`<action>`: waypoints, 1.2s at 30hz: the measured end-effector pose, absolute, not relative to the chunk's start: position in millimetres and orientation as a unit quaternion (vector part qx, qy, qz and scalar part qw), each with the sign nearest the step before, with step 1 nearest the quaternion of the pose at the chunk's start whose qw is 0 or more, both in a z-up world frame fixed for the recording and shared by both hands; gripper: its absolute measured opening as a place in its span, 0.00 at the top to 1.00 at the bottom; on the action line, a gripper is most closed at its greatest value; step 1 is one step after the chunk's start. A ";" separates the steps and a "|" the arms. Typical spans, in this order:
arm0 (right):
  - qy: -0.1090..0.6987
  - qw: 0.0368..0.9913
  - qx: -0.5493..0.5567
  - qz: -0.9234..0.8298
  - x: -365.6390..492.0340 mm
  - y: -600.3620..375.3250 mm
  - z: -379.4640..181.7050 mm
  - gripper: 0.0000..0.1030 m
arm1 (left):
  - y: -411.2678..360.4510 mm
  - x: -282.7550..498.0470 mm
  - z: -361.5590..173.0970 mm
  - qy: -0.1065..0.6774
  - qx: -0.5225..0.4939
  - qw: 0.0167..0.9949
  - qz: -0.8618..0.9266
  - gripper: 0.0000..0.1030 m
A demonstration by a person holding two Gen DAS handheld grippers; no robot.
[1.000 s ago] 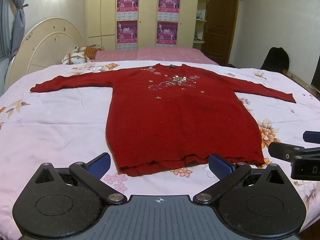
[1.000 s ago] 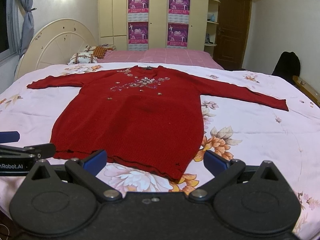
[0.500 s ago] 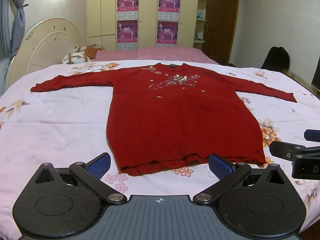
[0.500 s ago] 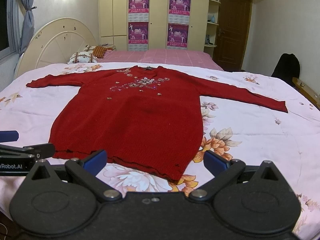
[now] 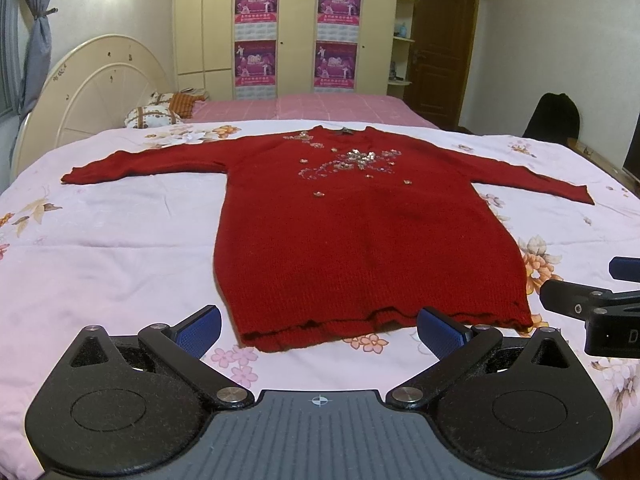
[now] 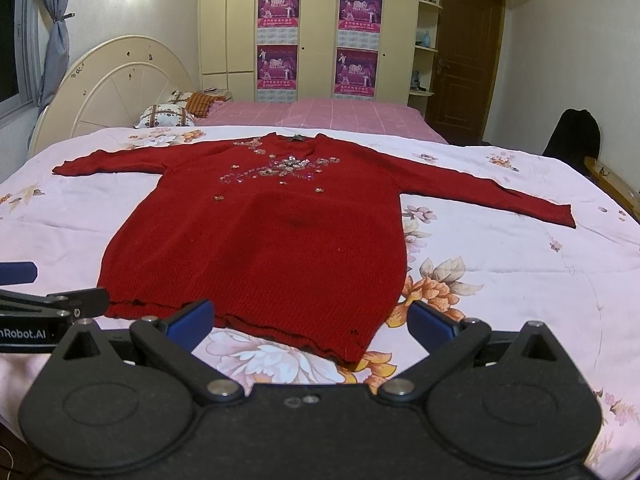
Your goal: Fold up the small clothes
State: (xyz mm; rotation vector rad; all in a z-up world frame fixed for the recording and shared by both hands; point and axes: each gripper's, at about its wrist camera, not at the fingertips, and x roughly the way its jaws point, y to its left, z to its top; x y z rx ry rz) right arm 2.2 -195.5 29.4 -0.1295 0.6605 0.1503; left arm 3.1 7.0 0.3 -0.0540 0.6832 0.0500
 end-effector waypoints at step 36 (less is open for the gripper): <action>0.361 0.930 0.074 -0.007 63.9 -290.1 21.7 0.01 | 56.5 89.0 9.3 0.275 -0.091 0.957 0.028 0.00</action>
